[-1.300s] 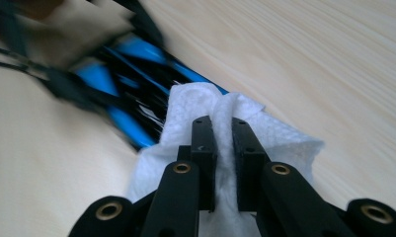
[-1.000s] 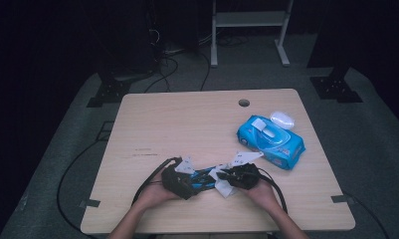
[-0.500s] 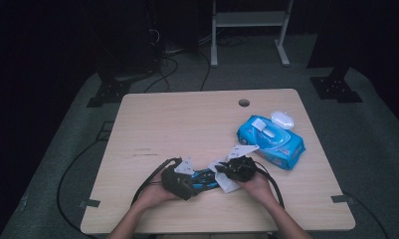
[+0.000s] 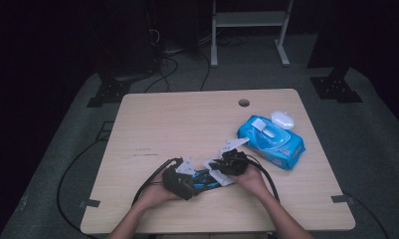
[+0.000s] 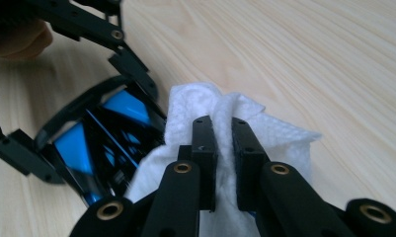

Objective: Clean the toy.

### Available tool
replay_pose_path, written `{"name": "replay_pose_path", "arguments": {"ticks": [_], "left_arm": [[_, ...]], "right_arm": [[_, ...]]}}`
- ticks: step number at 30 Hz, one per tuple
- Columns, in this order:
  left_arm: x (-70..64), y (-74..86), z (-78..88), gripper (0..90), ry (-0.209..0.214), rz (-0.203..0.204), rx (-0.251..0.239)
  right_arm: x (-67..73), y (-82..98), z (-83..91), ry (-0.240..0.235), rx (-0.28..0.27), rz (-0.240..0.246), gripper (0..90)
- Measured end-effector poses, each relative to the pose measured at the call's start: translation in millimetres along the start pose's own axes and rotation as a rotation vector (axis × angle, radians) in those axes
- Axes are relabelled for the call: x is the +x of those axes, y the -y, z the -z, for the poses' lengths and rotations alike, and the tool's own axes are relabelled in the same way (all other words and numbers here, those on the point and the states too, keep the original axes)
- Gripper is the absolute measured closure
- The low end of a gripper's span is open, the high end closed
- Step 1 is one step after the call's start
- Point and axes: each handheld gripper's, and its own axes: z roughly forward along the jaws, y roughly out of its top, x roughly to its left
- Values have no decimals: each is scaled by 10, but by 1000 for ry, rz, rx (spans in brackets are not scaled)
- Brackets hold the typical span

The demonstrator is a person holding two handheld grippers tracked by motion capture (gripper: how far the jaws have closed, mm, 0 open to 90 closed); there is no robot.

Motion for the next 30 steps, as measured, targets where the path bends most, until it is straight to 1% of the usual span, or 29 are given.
{"name": "replay_pose_path", "arguments": {"ticks": [2, 3, 4, 5, 7, 8, 9, 10, 11, 13, 14, 15, 16, 18, 19, 20, 21, 22, 23, 24, 25, 28, 29, 30], "left_arm": [[1, -2, -5, 240, 1, -3, -1], [2, -2, -5, 241, 1, -3, -1], [2, -1, -4, 241, 1, -3, 0], [0, -1, -2, 241, 0, -1, 2], [-3, -2, -3, 241, -2, -3, 4], [-5, -5, -8, 240, -2, -3, 1], [-7, -8, -12, 240, -3, -3, 1], [-8, -8, -16, 240, -4, -3, -1], [-6, -7, -17, 240, -2, -1, -2], [-4, -5, -17, 240, -1, -1, -2], [-7, -6, -17, 240, -3, 0, -2], [-9, -7, -17, 240, -4, -4, -1], [-9, -7, -17, 240, -4, -4, -1], [-7, -6, -18, 240, -3, -4, -2], [-5, -6, -19, 240, -2, -3, -4], [-3, -6, -19, 240, -1, -4, -3], [-3, -6, -21, 240, 0, -3, -6], [-3, -7, -24, 240, -1, -3, -7], [-2, -10, -27, 240, -1, -4, -6], [-3, -13, -30, 240, -2, -5, -7], [-3, -13, -25, 239, -4, -5, -3], [-3, -5, -15, 240, -3, -5, -2], [-7, -7, -16, 240, -5, -6, -1], [-13, -11, -19, 240, -7, -6, -1]], "right_arm": [[-60, 56, 104, 28, -5, -13, 824], [-81, 104, 187, 62, -4, -14, 824], [-81, 104, 187, 62, -4, -14, 824], [-94, 191, 256, 82, 3, -21, 824], [-97, 295, 301, 84, -3, -45, 826], [-87, 332, 327, 82, -20, -62, 826], [-87, 332, 327, 82, -20, -62, 826], [-70, 352, 343, 62, -30, -75, 826], [-38, 358, 358, 41, -30, -74, 826], [26, 364, 376, 11, -28, -42, 826], [39, 375, 385, 14, -22, -32, 826], [1, 423, 420, 29, -10, -32, 826], [1, 423, 420, 29, -10, -32, 826], [-76, 480, 466, 51, 4, -63, 826], [-93, 504, 492, 45, 11, -75, 826], [-70, 499, 495, 34, 8, -70, 826], [-31, 485, 487, 13, -4, -68, 826], [-31, 485, 487, 13, -4, -68, 826], [19, 457, 473, -9, -21, -62, 826], [79, 413, 437, -28, -26, -44, 825], [145, 368, 375, -34, -24, -22, 825], [136, 357, 355, -38, -25, -23, 825], [112, 365, 364, -22, -20, -26, 825], [85, 380, 380, 11, -9, -20, 825]]}}
